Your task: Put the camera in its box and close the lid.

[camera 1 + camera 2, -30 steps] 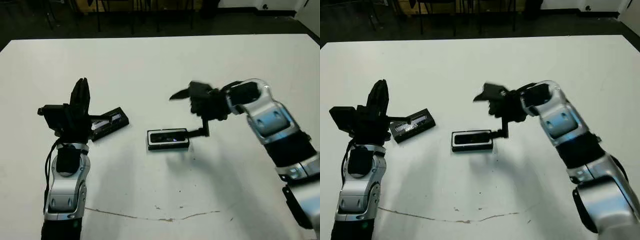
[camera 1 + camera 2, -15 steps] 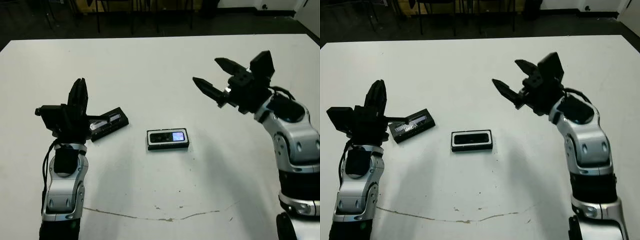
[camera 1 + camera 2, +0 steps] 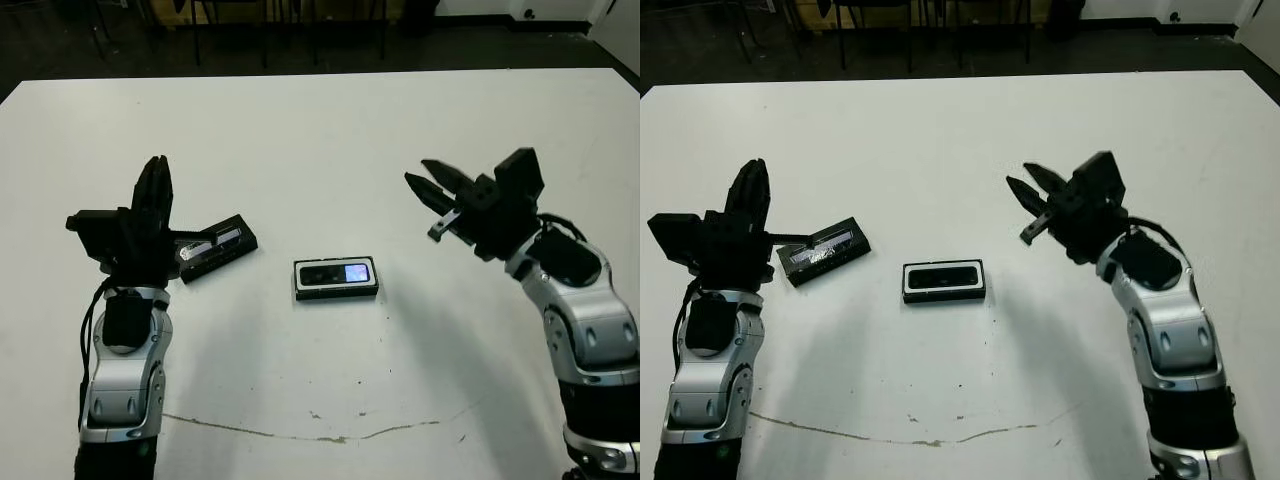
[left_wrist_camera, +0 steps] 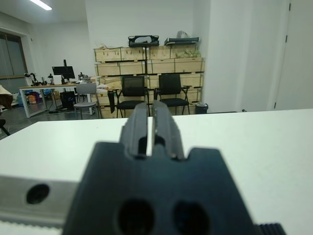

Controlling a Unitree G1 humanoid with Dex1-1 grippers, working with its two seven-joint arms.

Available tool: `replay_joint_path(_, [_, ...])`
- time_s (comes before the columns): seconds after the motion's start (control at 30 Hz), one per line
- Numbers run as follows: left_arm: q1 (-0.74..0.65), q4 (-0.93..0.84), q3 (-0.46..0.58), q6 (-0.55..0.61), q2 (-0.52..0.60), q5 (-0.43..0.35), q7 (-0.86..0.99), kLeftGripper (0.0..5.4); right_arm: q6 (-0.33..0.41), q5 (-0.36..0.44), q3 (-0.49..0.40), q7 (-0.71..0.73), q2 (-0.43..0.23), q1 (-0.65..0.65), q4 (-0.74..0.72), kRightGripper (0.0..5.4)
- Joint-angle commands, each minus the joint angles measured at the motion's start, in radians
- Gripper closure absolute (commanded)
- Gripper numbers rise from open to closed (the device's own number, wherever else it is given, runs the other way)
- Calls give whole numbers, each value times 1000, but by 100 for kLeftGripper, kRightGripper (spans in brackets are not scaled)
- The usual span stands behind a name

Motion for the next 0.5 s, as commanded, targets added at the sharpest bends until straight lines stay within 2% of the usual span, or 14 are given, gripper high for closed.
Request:
replay_joint_path(0.03, [17,17,18,7,29,-15,-22,540,15,11,-26,-64,29,57,-23,539])
replay_joint_path(0.23, [16,11,55,54,118,-41,-100,540,-17,28,-71,-86,20,98,-36,539])
replay_joint_path(0.4, [-10,2,89,146,259,-77,-220,540,-4,50,-101,-84,8,103,-40,539])
replay_joint_path(0.5, [-48,24,106,186,355,-133,-334,540,-12,63,-110,-81,5,104,-34,539])
